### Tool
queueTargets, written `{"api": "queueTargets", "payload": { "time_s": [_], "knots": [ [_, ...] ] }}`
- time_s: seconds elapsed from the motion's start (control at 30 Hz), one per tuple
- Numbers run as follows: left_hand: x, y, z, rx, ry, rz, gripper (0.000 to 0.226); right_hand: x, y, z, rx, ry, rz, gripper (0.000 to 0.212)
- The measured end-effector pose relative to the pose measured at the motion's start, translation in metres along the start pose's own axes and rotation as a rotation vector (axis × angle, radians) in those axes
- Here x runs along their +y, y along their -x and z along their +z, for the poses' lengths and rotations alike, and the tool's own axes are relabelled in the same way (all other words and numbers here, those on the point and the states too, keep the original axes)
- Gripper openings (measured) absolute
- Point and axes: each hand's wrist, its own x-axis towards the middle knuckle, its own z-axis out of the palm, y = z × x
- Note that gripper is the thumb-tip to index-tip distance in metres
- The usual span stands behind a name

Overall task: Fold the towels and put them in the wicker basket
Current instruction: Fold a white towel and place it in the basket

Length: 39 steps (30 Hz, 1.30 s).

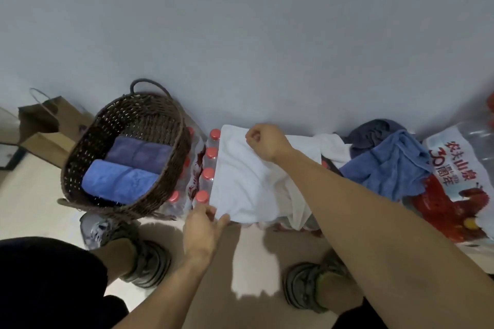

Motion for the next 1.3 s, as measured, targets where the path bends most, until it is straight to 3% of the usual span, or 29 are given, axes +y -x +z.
{"api": "queueTargets", "payload": {
  "time_s": [0.17,0.27,0.43,0.53,0.6,0.73,0.83,1.03,1.3],
  "knots": [
    [-0.017,-0.022,-0.004,-0.073,0.137,-0.098,0.011,-0.016,-0.048,0.031,-0.053,0.091,-0.080,0.038],
    [-0.022,-0.029,-0.012,-0.147,0.116,-0.134,0.021,-0.013,-0.071,0.046,-0.112,0.188,-0.063,0.045],
    [-0.038,-0.038,-0.025,-0.365,0.056,-0.392,0.014,-0.003,-0.087,0.059,-0.039,0.250,-0.071,0.028],
    [-0.037,-0.043,-0.037,-0.425,0.176,-0.505,0.032,-0.001,-0.087,0.070,0.069,0.168,-0.053,0.023],
    [-0.035,-0.044,-0.038,-0.361,0.222,-0.498,0.042,-0.001,-0.088,0.072,0.119,0.110,-0.023,0.023],
    [-0.031,-0.039,-0.036,-0.144,0.373,-0.453,0.029,-0.004,-0.094,0.071,0.089,0.150,-0.027,0.030],
    [-0.029,-0.035,-0.039,-0.128,0.499,-0.495,0.036,-0.006,-0.095,0.070,0.099,0.171,-0.001,0.027],
    [-0.034,-0.033,-0.035,-0.328,0.277,-0.415,0.022,-0.014,-0.092,0.067,0.026,0.019,0.015,0.010],
    [-0.029,-0.036,-0.040,-0.273,-0.045,-0.359,0.038,-0.006,-0.078,0.073,0.095,-0.116,-0.081,0.026]
  ]
}}
